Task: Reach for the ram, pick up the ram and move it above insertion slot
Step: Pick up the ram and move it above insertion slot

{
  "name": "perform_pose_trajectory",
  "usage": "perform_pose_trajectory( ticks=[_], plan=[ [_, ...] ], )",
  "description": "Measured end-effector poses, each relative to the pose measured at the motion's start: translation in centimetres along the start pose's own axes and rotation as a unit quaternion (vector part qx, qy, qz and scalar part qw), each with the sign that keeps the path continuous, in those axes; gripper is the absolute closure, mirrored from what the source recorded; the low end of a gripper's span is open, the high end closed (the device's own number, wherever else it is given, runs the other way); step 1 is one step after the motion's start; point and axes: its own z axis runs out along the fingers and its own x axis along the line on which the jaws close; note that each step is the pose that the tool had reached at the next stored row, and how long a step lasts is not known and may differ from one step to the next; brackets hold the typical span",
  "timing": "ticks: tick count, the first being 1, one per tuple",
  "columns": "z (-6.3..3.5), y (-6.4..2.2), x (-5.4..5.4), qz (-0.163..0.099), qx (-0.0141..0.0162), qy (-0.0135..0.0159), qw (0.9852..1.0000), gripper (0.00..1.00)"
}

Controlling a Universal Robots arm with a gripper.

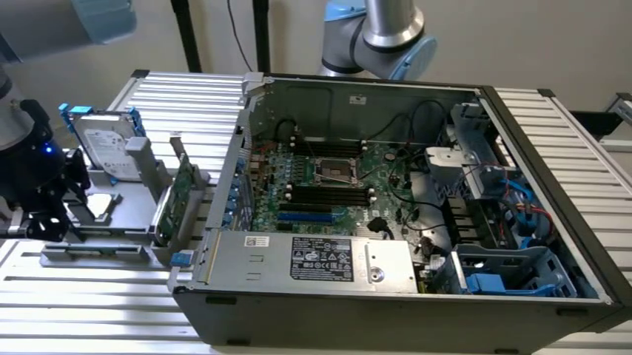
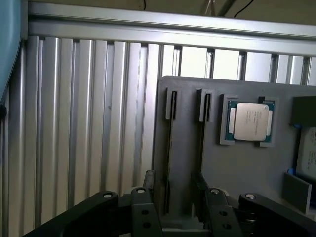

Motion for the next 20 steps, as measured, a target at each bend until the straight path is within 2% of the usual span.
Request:
perform_pose_trajectory(
  ticks=[20],
  plan=[
    [3.64,-0.09,0.1,-0.002,-0.0002,0.0000,1.0000,0.58]
  ],
)
